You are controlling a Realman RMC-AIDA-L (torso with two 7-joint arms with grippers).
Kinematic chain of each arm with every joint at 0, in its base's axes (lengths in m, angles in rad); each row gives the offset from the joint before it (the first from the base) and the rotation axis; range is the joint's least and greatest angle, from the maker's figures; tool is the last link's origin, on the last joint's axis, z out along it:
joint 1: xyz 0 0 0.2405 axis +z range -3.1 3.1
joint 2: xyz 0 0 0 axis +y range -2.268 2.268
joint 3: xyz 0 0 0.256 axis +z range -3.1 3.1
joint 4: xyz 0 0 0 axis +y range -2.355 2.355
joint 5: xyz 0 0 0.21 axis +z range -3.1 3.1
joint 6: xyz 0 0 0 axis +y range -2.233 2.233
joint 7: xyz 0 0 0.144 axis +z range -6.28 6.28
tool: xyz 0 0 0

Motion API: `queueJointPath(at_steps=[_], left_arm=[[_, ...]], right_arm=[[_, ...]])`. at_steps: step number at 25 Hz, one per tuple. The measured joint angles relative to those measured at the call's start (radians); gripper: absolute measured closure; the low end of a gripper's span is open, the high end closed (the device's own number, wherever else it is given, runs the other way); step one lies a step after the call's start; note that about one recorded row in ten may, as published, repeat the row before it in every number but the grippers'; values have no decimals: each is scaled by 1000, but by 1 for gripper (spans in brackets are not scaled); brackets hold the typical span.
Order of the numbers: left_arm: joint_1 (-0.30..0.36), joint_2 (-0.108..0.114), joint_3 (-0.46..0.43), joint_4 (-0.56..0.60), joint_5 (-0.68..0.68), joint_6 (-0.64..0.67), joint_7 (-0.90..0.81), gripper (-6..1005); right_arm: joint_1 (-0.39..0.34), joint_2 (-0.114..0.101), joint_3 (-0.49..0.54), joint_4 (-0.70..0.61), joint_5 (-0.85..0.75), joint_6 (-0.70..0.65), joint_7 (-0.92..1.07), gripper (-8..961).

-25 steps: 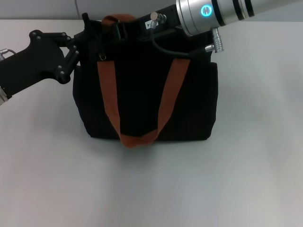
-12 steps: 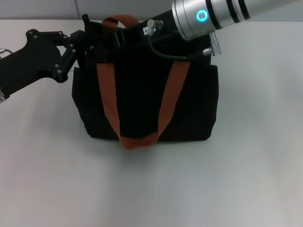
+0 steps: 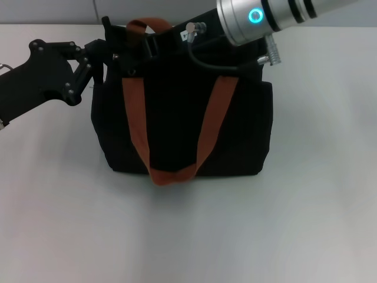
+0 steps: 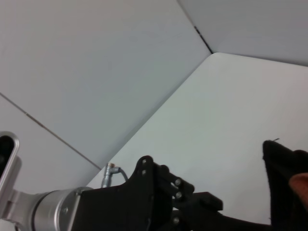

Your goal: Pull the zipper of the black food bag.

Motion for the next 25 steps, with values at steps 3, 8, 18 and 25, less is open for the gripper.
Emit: queueJointPath(at_steps=[3,8,18,25], left_arm=[[0,1,0,0,0,-1,0,966],[0,1,0,0,0,-6,1,966],[-2,4,-1,0,-2,-13,0,965],[-6,5,-9,0,-2,-14,-1,965]], right_arm=[[-16,0,-1,-35,-27,-2,25,955],[-30,-3,-1,-66,-41,-7,46,956],[-46,-4,6,-125,-124,-34,105,956],[-55,-4,8,-180,-208,-66,163,957]])
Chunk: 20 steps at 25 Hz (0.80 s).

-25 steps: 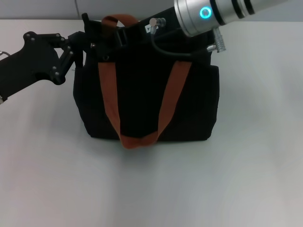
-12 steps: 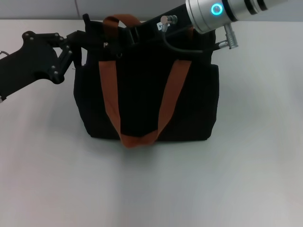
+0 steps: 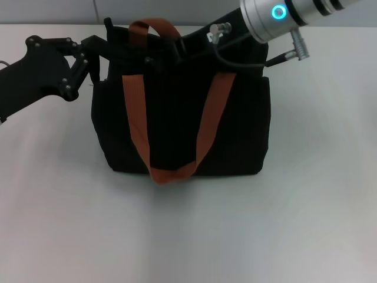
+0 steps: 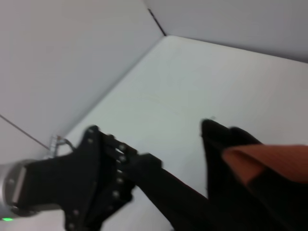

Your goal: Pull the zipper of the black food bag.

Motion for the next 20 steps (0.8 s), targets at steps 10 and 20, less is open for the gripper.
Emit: queueJointPath(at_steps=[10,20], left_arm=[[-2,2,-1,0,0,-3,0,964],[-4,5,-1,0,1,-8,0,964]], right_arm=[[-37,0,4,-152,-150,-66,120,957],[-64,0,45,-292,-296,-162,207,958]])
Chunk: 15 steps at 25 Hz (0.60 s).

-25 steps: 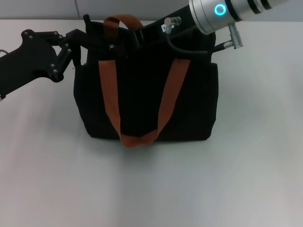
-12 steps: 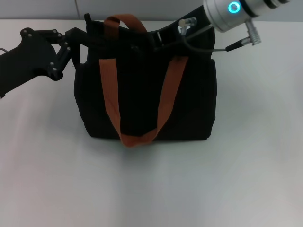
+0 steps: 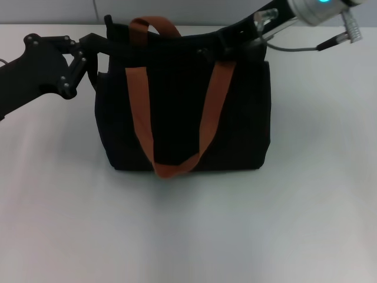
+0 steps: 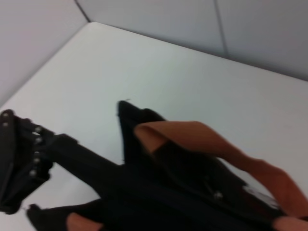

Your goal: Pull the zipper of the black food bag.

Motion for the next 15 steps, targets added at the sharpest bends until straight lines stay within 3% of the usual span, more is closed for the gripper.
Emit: queueJointPath(at_steps=[15], left_arm=[[-2,2,-15,0,-1,-22,-2,963]], right_arm=[[-33,0,64,-173,-138,-114,62,959]])
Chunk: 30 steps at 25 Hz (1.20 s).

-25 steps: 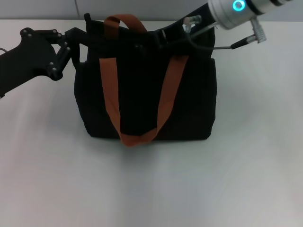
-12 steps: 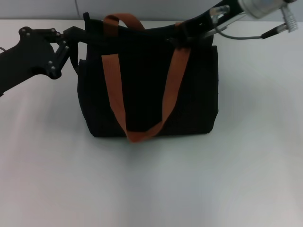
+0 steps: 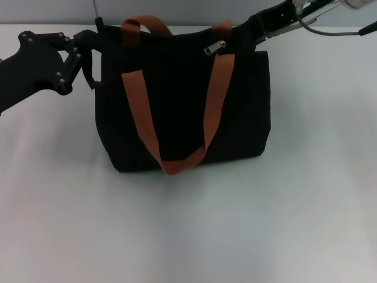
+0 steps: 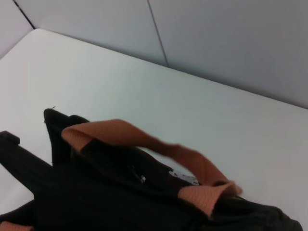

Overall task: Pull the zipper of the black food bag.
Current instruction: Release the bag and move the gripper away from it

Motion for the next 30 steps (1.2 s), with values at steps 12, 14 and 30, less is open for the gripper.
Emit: queueJointPath(at_steps=[12,14,30], left_arm=[[-4,-1,0,0,-1,0,-2,962],[-4,-1,0,0,-1,0,-2,962],[9,-2,11,0,8,7,-67,961]], right_arm=[[-89,0,131,-36,171,19,-104,877],[-133,0,193,-32,299,27,-200,845],[-459,-73,361,584,1158,-312,-1296,323]])
